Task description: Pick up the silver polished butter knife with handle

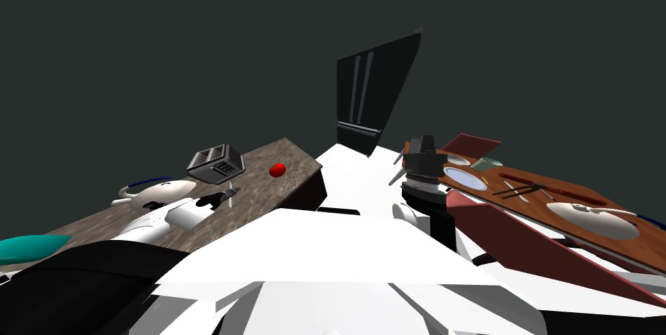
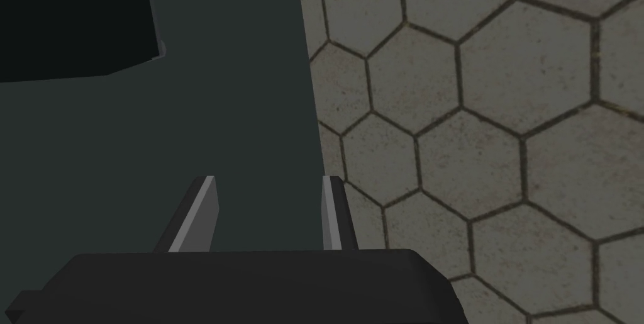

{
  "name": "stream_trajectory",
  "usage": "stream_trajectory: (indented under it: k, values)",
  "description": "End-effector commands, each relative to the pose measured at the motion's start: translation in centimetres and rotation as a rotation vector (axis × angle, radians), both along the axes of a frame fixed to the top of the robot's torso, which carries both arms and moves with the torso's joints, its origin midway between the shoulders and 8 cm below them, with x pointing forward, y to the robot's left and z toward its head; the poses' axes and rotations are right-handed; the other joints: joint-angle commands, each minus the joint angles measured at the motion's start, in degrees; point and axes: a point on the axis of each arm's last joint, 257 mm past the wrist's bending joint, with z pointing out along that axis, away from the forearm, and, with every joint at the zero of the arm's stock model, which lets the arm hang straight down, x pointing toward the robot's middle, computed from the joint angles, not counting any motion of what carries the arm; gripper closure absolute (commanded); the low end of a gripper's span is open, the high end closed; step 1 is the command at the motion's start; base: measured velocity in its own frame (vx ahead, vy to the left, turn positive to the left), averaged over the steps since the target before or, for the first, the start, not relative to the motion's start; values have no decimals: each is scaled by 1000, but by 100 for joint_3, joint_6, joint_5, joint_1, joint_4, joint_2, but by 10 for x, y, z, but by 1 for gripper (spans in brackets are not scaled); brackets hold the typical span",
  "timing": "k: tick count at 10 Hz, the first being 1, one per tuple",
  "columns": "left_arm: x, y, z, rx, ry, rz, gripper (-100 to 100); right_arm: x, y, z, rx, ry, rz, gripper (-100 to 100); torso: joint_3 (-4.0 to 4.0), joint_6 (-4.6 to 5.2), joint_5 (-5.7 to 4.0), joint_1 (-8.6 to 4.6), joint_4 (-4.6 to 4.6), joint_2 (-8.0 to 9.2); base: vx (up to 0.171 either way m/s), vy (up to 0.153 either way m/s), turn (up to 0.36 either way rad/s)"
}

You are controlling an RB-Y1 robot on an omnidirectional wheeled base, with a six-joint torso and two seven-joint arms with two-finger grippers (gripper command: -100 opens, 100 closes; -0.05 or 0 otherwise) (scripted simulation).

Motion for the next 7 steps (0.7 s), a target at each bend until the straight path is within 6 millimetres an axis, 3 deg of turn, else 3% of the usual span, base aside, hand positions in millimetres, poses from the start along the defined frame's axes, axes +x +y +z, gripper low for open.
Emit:
stream_trajectory:
  k: [1,7]
  values:
    - [0,-1,-1,-10,-2,6,-100,0,0,0,0,0,0,0,0,0,0,0,0,0,0,0,0]
    - [-27,20,-8,-19,7,60,-100,0,0,0,0,0,0,0,2,6,-1,-3,1,5,-26,-7,-103]
